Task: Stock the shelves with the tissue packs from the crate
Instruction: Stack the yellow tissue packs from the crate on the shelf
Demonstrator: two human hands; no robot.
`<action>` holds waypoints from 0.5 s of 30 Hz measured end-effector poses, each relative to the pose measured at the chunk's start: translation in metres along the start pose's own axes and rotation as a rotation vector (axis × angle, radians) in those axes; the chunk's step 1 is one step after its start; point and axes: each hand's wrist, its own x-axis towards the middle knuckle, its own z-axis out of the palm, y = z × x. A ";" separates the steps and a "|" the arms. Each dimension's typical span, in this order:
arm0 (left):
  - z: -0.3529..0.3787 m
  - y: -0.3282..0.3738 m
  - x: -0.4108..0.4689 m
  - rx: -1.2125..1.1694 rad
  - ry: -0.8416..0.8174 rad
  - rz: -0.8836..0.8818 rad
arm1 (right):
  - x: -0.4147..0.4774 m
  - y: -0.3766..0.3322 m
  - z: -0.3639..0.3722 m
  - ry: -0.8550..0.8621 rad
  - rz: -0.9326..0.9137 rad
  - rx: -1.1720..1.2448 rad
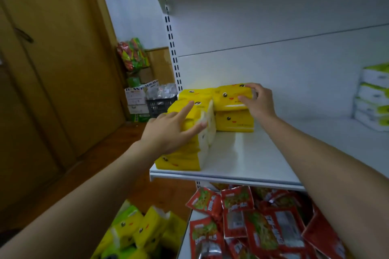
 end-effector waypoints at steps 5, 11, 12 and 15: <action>0.009 -0.003 0.003 0.027 0.045 0.023 | 0.007 0.020 0.008 -0.022 0.014 -0.110; 0.014 -0.001 0.001 0.039 0.102 0.008 | 0.001 0.035 0.009 -0.066 0.067 -0.129; 0.015 0.000 0.001 0.039 0.111 0.007 | 0.001 0.032 0.007 -0.091 0.075 -0.138; 0.012 -0.001 0.000 0.018 0.086 -0.004 | 0.001 0.013 -0.006 -0.125 0.059 -0.222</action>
